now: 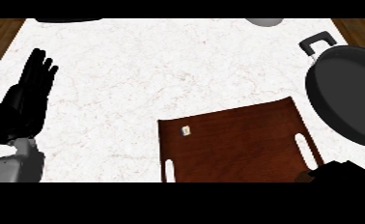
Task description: Pick the cupcake from the tray and place it in the pot
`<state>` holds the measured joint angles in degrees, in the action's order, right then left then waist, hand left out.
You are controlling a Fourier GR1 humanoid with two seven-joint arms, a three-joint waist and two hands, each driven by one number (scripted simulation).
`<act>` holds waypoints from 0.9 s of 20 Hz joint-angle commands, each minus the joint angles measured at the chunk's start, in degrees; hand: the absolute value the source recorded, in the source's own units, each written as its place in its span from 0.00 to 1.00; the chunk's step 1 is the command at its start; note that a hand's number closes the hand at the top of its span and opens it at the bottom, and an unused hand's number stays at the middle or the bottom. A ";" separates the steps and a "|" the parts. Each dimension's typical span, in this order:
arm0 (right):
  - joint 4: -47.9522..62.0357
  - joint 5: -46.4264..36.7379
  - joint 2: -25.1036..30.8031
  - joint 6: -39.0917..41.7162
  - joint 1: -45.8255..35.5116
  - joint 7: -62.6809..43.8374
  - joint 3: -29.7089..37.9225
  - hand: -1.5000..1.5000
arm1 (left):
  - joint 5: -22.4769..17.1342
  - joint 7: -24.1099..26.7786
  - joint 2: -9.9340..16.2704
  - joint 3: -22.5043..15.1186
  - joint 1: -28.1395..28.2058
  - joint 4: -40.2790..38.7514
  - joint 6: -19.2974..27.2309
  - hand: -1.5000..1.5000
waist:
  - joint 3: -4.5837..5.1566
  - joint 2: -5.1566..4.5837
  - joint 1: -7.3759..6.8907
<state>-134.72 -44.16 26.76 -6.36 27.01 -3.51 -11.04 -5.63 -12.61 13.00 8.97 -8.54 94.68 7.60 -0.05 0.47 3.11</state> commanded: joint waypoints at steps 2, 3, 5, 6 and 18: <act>-8.07 17.70 -0.14 2.81 0.58 -1.85 11.82 1.00 | 0.90 1.40 -0.61 -0.61 -0.04 -0.82 0.23 0.50 | 0.01 -0.31 -1.01; -7.03 19.00 -0.32 3.36 -0.36 -2.71 14.25 1.00 | 0.44 -0.39 -0.56 -0.86 -1.53 0.01 0.31 0.50 | -0.01 -0.27 -1.01; -5.09 22.72 -1.48 3.92 -0.49 -0.88 15.27 1.00 | 1.40 -0.32 -1.24 -1.68 -0.38 0.84 0.98 0.50 | -0.05 -0.10 -1.08; -4.09 25.33 -0.64 5.47 -1.65 -1.64 18.24 1.00 | -0.29 -0.61 -0.50 -0.81 -0.62 1.27 -0.37 0.50 | -0.02 -0.13 -1.44; 30.26 41.55 11.78 14.72 -20.46 7.89 41.41 1.00 | 1.69 -0.54 -1.85 -3.06 -2.15 0.15 -0.30 0.50 | 0.02 -0.55 -3.48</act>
<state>-113.49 -0.93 35.05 7.40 11.21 0.37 26.42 -3.96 -12.44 11.43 6.41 -10.99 93.96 7.61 -0.03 -0.01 0.16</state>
